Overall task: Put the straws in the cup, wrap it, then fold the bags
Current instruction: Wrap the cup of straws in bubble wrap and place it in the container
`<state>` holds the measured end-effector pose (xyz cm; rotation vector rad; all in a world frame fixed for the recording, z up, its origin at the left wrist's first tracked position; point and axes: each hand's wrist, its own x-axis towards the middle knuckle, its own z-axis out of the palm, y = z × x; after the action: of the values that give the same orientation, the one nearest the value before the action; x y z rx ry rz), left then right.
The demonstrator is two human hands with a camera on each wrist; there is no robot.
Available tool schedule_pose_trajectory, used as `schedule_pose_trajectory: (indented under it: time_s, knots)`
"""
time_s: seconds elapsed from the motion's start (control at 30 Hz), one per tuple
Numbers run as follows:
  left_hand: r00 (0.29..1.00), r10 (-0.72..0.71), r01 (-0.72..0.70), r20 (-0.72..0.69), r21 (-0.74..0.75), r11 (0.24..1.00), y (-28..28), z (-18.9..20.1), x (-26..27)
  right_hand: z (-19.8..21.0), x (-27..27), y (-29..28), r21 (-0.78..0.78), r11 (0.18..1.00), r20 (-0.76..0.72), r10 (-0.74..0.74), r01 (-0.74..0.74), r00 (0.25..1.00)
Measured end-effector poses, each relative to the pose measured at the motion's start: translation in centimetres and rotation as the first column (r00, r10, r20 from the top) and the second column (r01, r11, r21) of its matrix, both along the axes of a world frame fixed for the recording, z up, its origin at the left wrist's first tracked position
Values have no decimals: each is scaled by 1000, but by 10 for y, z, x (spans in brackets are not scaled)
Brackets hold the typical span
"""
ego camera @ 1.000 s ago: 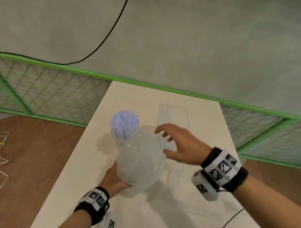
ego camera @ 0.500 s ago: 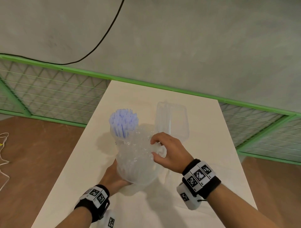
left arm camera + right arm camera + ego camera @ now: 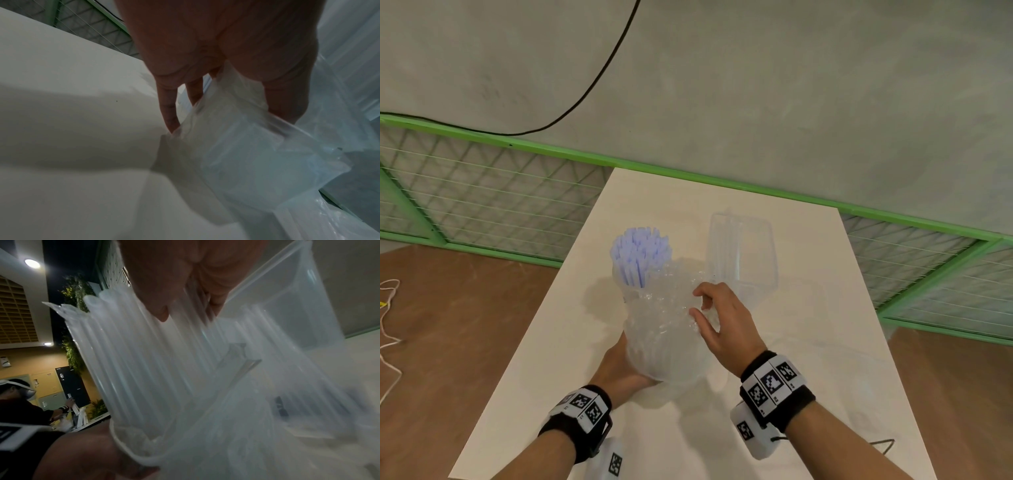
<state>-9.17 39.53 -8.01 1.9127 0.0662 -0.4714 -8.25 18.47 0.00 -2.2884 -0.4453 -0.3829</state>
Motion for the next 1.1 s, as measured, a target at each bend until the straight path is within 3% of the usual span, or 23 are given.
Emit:
schedule_pose_trajectory:
  time_s: [0.6,0.83,1.1]
  knots:
    - [1000,-1,1,16,-23,1000,1,-3,-1,-6,1,9,90,988,32,-130,126,991]
    - [1000,7,-7,18,-23,1000,-1,5,-2,5,10,2,78,988,-87,-129,135,988]
    - [1000,3,-3,16,-34,999,0,8,-2,5,17,-2,47,989,126,-144,139,982]
